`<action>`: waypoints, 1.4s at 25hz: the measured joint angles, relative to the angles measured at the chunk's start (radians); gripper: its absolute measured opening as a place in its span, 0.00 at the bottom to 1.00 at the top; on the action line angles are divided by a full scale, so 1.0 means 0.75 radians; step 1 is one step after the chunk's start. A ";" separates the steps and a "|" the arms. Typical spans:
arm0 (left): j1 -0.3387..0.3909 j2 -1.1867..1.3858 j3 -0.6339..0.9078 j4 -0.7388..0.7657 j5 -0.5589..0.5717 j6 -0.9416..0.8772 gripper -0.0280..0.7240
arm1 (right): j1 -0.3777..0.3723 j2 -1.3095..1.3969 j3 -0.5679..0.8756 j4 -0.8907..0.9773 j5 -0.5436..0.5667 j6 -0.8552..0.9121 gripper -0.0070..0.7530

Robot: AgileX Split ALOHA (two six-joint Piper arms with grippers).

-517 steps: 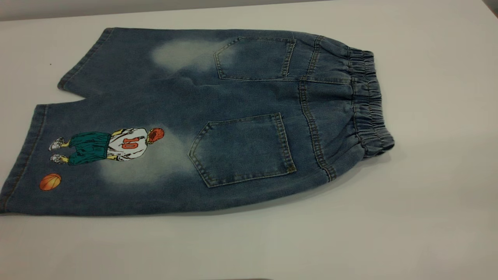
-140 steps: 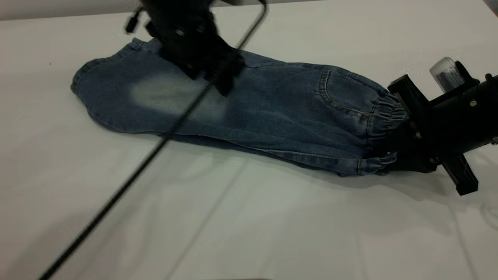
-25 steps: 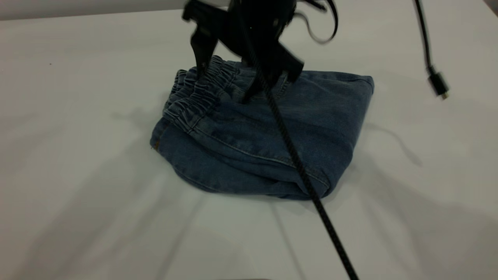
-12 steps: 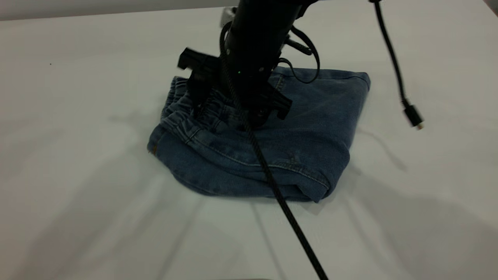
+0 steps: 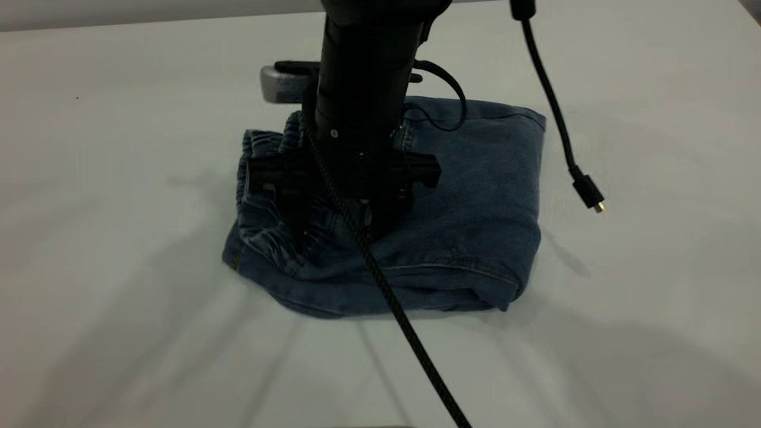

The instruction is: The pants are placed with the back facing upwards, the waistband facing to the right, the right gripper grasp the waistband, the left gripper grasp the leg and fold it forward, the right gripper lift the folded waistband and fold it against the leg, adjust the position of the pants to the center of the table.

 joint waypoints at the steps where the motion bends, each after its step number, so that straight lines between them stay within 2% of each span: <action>1: 0.000 0.000 0.000 0.000 0.000 0.000 0.68 | 0.002 0.000 -0.003 -0.014 0.018 -0.008 0.62; 5: 0.000 0.000 0.000 0.000 0.001 0.000 0.68 | 0.005 0.000 -0.004 -0.031 0.110 -0.081 0.62; 12: 0.000 0.000 0.000 0.001 0.001 0.020 0.68 | 0.005 -0.030 -0.010 -0.062 0.183 -0.121 0.62; 17: 0.000 -0.041 0.000 0.003 0.001 0.046 0.68 | 0.006 -0.137 -0.094 -0.159 0.290 -0.156 0.62; 21: 0.000 -0.158 0.000 0.005 0.034 0.059 0.68 | 0.006 -0.237 -0.188 -0.258 0.434 -0.193 0.62; 26: 0.000 -0.346 0.000 0.005 0.191 0.104 0.68 | 0.006 -0.384 -0.244 -0.345 0.631 -0.235 0.62; 35: 0.000 -0.650 0.000 0.005 0.604 0.107 0.68 | 0.006 -0.734 -0.243 -0.376 0.676 -0.245 0.56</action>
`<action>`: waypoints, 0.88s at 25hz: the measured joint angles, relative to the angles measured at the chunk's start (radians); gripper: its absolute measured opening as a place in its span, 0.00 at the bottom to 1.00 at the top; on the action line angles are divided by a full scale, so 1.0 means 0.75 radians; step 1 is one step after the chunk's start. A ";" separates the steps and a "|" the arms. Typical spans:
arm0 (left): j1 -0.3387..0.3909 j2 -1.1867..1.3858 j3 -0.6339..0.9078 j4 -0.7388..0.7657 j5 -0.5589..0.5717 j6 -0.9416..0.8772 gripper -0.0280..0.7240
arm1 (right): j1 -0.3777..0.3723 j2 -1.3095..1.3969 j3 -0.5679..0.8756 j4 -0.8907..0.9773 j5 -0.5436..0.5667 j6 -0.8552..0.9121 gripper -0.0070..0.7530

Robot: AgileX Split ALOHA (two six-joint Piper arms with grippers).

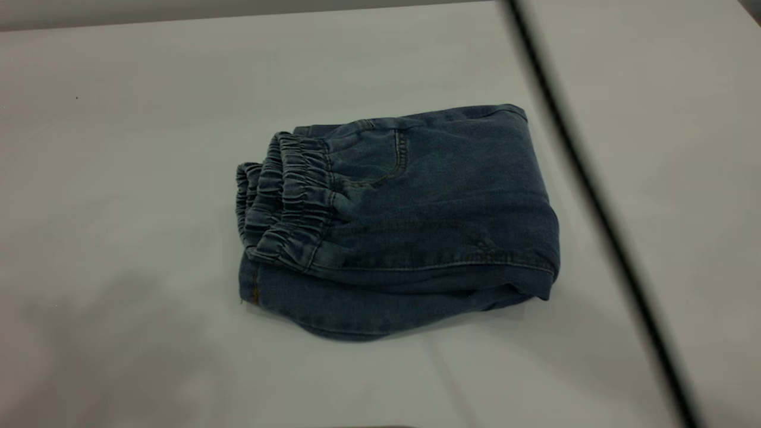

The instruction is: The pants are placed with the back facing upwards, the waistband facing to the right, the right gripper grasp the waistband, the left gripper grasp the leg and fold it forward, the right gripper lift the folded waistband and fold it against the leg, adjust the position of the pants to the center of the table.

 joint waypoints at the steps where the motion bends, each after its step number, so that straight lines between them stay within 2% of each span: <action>1: 0.000 -0.032 0.000 0.000 0.045 0.000 0.68 | 0.000 -0.050 0.000 0.003 0.002 0.000 0.55; 5: 0.000 -0.149 0.005 -0.001 0.059 0.000 0.68 | 0.000 -0.247 0.008 0.023 0.012 0.000 0.55; 10: 0.000 -0.325 0.109 -0.004 0.060 0.000 0.68 | 0.000 -0.540 0.162 0.023 0.021 0.000 0.55; 22: 0.000 -0.789 0.660 -0.004 0.060 -0.057 0.68 | 0.000 -1.332 0.845 -0.141 0.034 0.017 0.56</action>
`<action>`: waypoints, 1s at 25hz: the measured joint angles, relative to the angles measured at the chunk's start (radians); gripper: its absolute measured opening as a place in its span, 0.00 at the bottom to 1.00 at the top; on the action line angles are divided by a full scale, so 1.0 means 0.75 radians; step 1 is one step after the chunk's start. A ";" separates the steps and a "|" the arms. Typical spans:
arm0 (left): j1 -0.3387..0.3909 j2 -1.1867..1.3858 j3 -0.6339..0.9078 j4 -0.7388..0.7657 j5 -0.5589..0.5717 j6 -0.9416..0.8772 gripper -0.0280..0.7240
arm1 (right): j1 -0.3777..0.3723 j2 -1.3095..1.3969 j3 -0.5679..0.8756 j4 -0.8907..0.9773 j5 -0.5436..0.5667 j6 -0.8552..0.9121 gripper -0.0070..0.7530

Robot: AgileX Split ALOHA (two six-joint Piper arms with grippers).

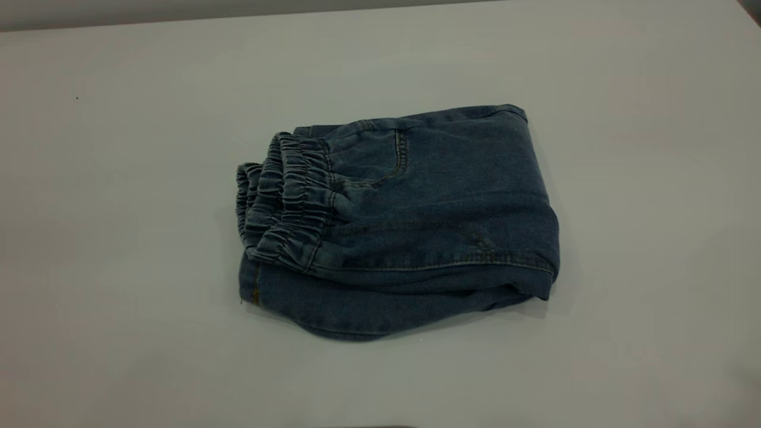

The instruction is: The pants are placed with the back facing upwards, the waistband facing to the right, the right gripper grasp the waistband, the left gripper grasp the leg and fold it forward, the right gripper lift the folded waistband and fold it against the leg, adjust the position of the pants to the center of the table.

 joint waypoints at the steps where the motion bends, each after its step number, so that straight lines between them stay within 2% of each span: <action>1: 0.000 -0.034 0.051 0.002 0.000 -0.016 0.68 | 0.000 -0.050 0.056 -0.020 0.002 0.012 0.56; 7: 0.000 -0.176 0.316 0.003 -0.001 -0.117 0.68 | 0.000 -0.288 0.437 -0.066 0.003 0.082 0.67; 13: 0.000 -0.232 0.491 0.003 -0.065 -0.186 0.68 | 0.000 -0.473 0.687 -0.068 -0.064 0.085 0.70; 25: 0.000 -0.234 0.521 0.003 -0.081 -0.190 0.68 | 0.000 -0.718 0.922 0.009 -0.173 0.037 0.70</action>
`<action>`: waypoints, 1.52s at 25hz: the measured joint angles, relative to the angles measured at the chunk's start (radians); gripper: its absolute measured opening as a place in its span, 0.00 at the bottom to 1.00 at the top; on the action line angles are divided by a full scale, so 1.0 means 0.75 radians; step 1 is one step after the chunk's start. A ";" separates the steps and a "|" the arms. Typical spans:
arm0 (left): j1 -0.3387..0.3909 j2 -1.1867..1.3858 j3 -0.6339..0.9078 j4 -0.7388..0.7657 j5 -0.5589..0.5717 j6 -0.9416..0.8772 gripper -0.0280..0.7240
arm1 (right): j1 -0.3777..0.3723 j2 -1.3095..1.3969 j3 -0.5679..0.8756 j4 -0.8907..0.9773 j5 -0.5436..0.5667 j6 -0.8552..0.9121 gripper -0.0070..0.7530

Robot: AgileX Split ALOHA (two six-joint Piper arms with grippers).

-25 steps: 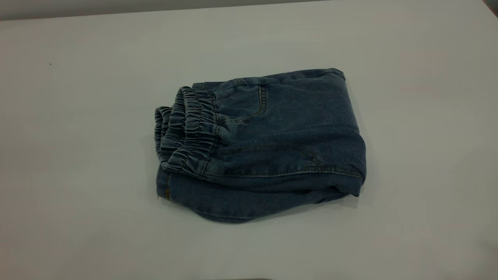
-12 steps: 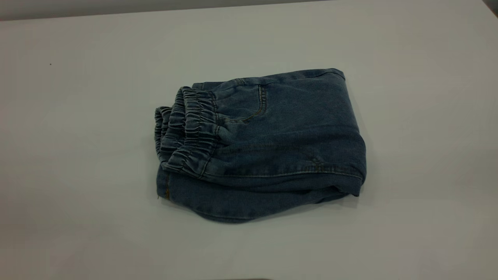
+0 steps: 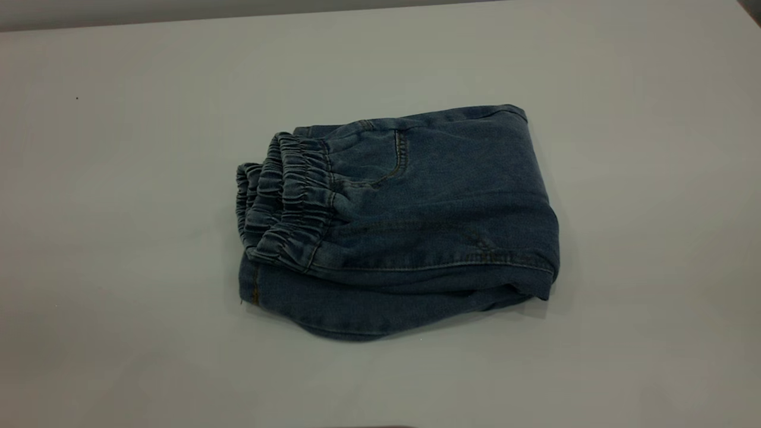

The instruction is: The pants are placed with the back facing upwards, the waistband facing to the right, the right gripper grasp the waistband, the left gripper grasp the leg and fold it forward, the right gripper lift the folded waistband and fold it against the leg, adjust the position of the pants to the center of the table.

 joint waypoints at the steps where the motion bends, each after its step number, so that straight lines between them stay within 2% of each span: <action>1: 0.000 0.000 0.000 0.000 0.000 0.000 0.68 | 0.000 -0.005 0.001 0.016 0.000 -0.018 0.70; 21: 0.001 0.000 0.000 0.000 0.001 0.001 0.68 | -0.021 -0.008 0.001 0.054 -0.010 -0.063 0.70; 24: 0.070 0.000 0.000 0.000 0.001 0.001 0.68 | -0.162 -0.017 0.001 0.058 -0.010 -0.069 0.70; 28: 0.285 -0.010 0.000 0.000 0.001 0.002 0.68 | -0.473 -0.071 0.001 0.058 -0.010 -0.072 0.70; 31: 0.422 -0.056 0.000 0.000 0.001 0.002 0.68 | -0.667 -0.168 0.001 0.057 -0.010 -0.072 0.70; 34: 0.522 -0.136 0.000 0.000 0.003 0.002 0.68 | -0.786 -0.294 0.001 0.057 -0.007 -0.072 0.70; 38: 0.608 -0.259 0.000 0.000 0.009 0.004 0.68 | -0.868 -0.409 0.001 0.057 -0.001 -0.073 0.70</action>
